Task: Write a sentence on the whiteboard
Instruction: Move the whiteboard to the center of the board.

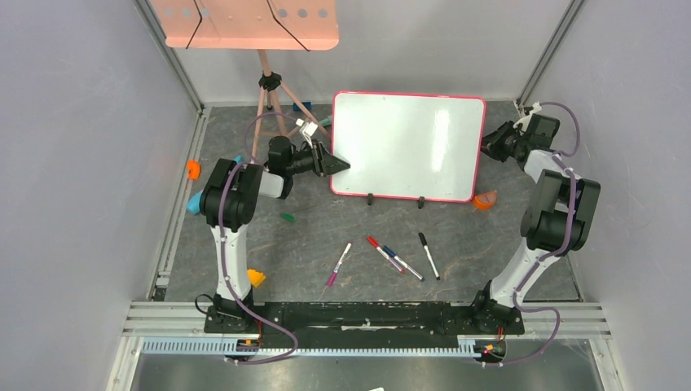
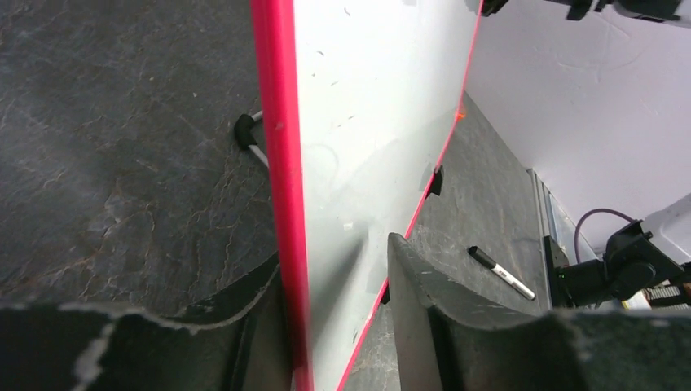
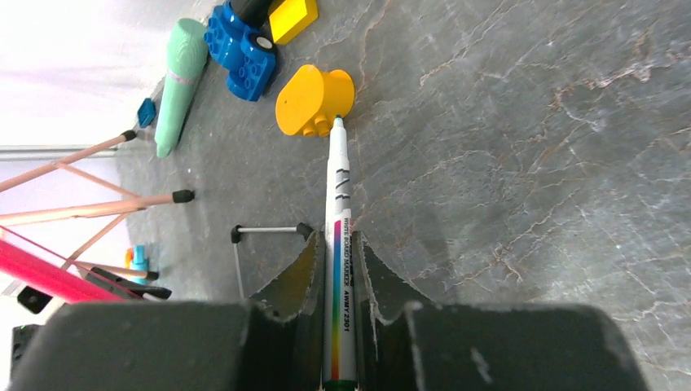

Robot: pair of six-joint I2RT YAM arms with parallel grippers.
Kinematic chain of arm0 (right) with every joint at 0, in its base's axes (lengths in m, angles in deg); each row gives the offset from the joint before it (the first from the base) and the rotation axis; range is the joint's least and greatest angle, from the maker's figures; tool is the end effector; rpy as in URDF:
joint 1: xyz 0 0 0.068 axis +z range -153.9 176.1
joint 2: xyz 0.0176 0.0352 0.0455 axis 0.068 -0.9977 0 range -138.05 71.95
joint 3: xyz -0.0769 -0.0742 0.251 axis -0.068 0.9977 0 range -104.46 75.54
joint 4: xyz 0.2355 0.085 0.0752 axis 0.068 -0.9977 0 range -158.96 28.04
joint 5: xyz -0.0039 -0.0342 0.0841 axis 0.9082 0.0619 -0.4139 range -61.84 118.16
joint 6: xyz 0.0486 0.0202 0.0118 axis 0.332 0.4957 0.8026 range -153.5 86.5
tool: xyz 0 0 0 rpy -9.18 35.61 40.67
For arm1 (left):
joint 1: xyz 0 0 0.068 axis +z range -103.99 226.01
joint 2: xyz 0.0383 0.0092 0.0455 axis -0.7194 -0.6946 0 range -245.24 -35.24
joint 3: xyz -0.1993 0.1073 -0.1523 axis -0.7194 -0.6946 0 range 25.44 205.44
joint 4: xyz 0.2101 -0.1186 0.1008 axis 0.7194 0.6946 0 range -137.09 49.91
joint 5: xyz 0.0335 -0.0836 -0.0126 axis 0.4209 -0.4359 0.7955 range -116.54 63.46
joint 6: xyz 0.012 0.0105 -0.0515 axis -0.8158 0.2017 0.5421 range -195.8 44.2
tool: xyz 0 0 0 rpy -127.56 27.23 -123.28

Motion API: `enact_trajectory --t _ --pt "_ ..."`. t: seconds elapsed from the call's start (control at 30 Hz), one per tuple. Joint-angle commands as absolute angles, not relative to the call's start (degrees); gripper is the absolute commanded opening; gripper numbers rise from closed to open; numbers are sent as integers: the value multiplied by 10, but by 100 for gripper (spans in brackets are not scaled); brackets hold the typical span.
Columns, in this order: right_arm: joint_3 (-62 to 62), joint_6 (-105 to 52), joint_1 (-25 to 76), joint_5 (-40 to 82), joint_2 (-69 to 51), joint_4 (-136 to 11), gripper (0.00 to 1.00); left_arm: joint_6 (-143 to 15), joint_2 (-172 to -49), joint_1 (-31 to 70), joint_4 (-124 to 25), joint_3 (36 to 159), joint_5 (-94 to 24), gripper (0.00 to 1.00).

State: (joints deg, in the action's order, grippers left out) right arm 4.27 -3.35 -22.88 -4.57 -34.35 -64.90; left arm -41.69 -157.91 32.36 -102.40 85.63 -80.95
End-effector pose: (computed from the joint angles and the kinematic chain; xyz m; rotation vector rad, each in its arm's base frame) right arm 0.3949 -0.1154 0.2114 0.6243 2.1196 0.7431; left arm 0.4041 -0.1280 0.1343 0.4534 1.7971 -1.3963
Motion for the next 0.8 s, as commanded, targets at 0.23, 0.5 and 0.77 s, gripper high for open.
enact_trajectory --t 0.23,0.5,0.77 --pt "57 36 -229 -180 -373 -549 0 -349 -1607 325 -1107 896 -874 19" --pt "124 43 -229 -189 -339 -519 0 -344 -1605 325 -1121 877 -883 7" --pt "173 41 -213 -191 -298 -511 0 -285 -1599 326 -1208 834 -901 2"
